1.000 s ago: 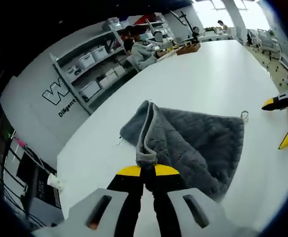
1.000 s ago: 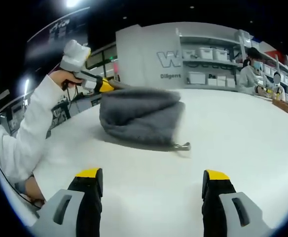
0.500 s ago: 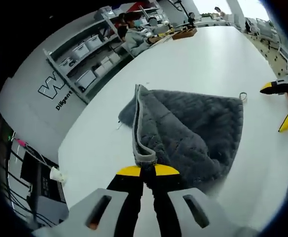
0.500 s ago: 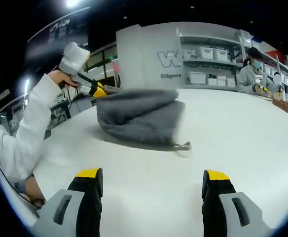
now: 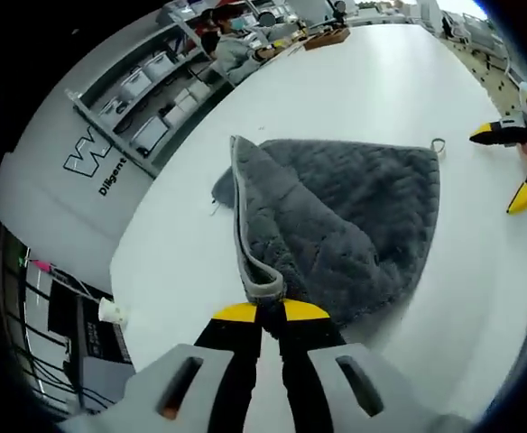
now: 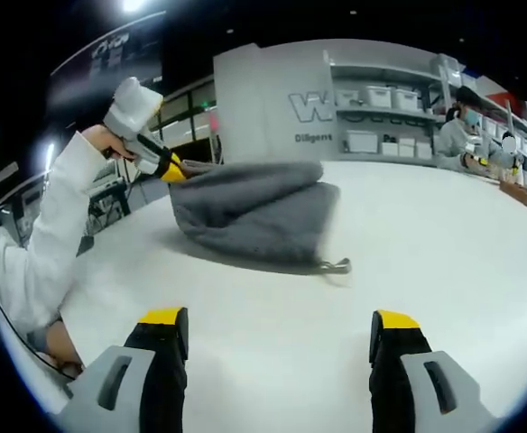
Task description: Open the folded towel by lifting each exposed corner and separating the folded layers until the towel lies flat within the target outline without major curled edges
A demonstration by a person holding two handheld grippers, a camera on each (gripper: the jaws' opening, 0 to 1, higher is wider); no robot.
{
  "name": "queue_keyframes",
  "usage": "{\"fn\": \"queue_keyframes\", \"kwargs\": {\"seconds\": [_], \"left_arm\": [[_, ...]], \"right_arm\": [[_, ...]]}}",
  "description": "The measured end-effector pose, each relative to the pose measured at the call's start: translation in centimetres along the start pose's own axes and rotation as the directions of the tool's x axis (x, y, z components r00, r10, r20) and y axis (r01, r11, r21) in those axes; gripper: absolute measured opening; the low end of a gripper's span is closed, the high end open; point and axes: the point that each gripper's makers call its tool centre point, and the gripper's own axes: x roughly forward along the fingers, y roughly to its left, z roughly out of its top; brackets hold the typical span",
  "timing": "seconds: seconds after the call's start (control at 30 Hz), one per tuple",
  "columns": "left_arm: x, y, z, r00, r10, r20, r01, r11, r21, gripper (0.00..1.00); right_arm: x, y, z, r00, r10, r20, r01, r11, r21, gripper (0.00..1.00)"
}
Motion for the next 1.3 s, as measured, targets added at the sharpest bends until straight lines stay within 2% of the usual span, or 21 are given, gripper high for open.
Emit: {"fn": "queue_keyframes", "kwargs": {"seconds": [0.3,0.6,0.97,1.1,1.3], "left_arm": [[-0.1,0.0,-1.5,0.997,0.009,-0.072,-0.008,1.0,0.016,0.07],[-0.2,-0.5,-2.9,0.989,-0.008,-0.146,0.013,0.999,0.037,0.05],[-0.7,-0.2,-2.3,0.995,-0.023,-0.102,0.024,1.0,0.008,0.06],[-1.1,-0.1,-1.7,0.998,-0.05,-0.039,0.049,0.998,-0.026,0.08],[-2.0,1.0,-1.1,0.998,-0.048,0.051,0.053,0.993,-0.101,0.14]], "right_arm": [[0.0,0.0,-0.1,1.0,0.001,-0.004,-0.001,1.0,-0.002,0.82],[0.1,0.1,-0.1,1.0,0.004,-0.007,-0.004,1.0,-0.003,0.82],[0.1,0.2,-0.2,1.0,0.005,-0.008,-0.005,1.0,-0.005,0.82],[0.1,0.3,-0.1,1.0,0.007,-0.006,-0.007,1.0,-0.004,0.82],[0.1,0.4,-0.2,1.0,0.007,-0.007,-0.007,1.0,-0.006,0.82]]}}
